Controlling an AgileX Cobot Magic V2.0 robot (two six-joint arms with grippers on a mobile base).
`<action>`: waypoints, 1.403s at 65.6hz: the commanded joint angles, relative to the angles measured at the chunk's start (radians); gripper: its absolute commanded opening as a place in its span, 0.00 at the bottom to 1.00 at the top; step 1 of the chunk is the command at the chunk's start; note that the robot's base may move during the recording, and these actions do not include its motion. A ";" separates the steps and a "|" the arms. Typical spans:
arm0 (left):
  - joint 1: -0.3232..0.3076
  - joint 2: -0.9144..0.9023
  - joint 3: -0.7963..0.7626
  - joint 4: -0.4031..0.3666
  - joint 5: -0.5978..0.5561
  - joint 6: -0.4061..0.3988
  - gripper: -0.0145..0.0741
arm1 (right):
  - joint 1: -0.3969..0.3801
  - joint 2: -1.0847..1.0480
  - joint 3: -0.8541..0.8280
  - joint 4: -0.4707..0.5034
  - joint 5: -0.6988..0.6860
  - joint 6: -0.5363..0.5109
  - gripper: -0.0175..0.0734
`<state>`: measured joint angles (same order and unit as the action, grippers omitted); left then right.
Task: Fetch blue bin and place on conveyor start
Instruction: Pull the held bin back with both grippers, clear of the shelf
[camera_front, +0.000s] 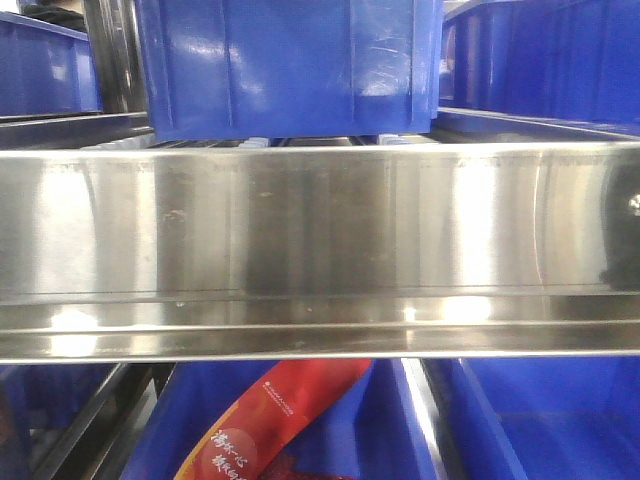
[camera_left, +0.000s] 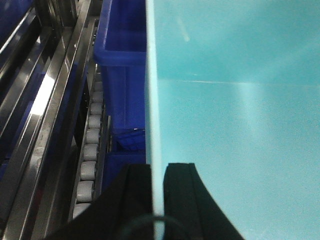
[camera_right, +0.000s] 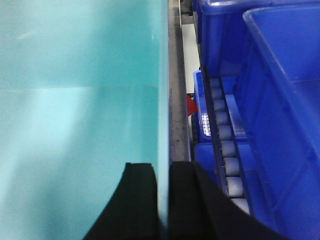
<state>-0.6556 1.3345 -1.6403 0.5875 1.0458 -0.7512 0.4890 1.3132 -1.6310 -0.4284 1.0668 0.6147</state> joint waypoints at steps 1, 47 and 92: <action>-0.006 -0.003 -0.012 -0.005 -0.043 0.012 0.04 | 0.002 -0.011 -0.011 -0.020 -0.026 -0.012 0.02; -0.006 -0.003 -0.048 0.027 -0.075 0.012 0.04 | 0.002 -0.011 -0.035 -0.035 -0.070 -0.023 0.02; -0.006 -0.003 -0.048 0.029 -0.075 0.012 0.04 | 0.002 -0.011 -0.035 -0.035 -0.066 -0.023 0.01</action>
<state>-0.6556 1.3345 -1.6732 0.6102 1.0196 -0.7474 0.4912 1.3119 -1.6534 -0.4439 1.0430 0.6007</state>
